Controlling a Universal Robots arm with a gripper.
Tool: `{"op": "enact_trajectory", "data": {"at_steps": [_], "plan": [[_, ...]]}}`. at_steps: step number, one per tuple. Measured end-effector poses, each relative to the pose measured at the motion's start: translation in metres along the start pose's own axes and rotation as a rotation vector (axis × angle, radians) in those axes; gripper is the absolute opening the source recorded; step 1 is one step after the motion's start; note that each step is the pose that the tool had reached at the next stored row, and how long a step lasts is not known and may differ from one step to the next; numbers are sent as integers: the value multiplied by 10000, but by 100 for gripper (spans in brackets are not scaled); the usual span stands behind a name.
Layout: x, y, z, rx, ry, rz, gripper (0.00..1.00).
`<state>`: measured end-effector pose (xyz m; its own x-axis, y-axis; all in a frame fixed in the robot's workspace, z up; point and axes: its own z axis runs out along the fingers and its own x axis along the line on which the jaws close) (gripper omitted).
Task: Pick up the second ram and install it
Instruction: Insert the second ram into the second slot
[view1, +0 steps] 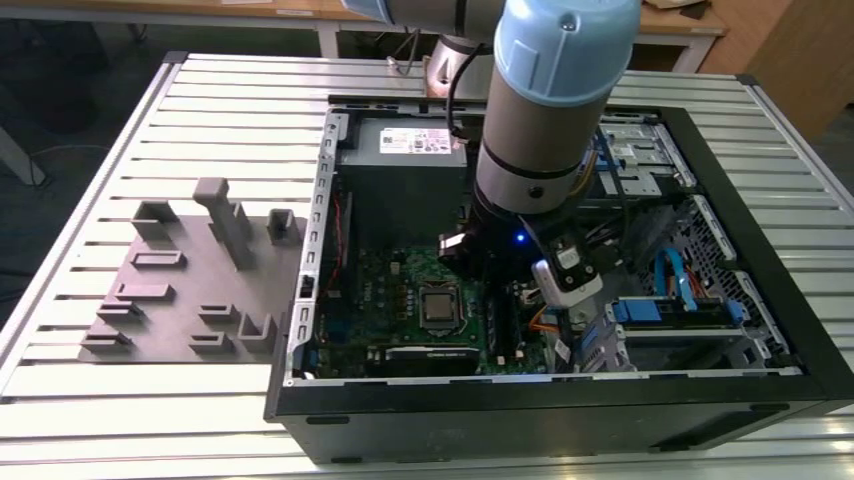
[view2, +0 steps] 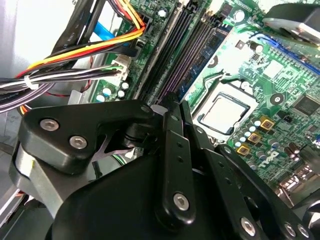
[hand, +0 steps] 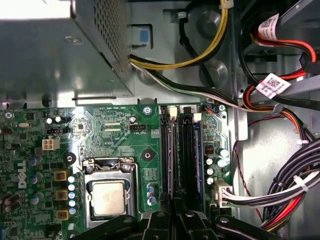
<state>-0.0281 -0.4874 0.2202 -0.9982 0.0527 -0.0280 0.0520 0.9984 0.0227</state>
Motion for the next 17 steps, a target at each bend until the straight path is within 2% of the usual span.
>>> {"op": "enact_trajectory", "data": {"at_steps": [5, 9, 11, 15, 17], "plan": [[-7, 1, -2, 24, 5, -34, 14], [-9, 3, -66, 23, 4, -34, 14], [-17, 4, -70, 21, 11, -35, 14], [-77, 6, -60, 27, 141, -31, 14], [-79, 7, -55, 59, 148, -31, 14]]}}
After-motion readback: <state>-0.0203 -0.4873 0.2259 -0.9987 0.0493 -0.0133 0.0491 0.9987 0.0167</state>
